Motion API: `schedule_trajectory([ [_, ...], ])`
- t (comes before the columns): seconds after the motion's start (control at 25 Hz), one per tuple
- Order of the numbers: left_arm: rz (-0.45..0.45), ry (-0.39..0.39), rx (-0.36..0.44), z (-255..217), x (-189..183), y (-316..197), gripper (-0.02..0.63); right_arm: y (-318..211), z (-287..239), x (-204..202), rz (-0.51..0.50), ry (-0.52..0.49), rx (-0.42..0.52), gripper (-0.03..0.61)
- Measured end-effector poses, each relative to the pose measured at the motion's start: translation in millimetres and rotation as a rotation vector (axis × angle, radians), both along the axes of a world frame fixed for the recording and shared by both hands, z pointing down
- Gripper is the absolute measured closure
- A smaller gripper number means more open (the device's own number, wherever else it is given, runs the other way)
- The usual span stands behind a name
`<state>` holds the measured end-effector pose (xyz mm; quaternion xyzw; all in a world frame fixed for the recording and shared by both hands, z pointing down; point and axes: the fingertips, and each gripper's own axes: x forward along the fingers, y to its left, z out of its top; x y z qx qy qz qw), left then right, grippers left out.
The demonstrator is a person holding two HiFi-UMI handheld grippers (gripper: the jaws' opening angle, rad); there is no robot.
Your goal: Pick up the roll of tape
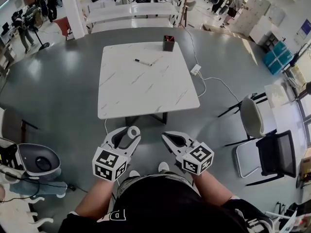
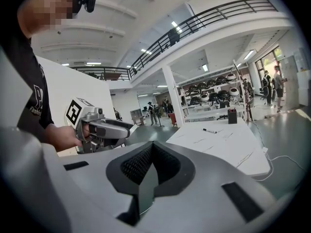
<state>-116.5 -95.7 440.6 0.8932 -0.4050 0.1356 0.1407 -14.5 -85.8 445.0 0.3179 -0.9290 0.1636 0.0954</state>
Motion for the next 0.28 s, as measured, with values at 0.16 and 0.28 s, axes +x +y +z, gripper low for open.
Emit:
schedule_trajectory([
  [0.16, -0.002, -0.003, -0.001, -0.3, 0.2, -2.3, 0.403, -1.8, -0.3, 0.8, 0.001, 0.001, 0.000, 0.575],
  [0.28, -0.003, -0.004, 0.000, 0.1, 0.3, -4.6, 0.403, -3.6, 0.3, 1.0, 0.000, 0.002, 0.000, 0.575],
])
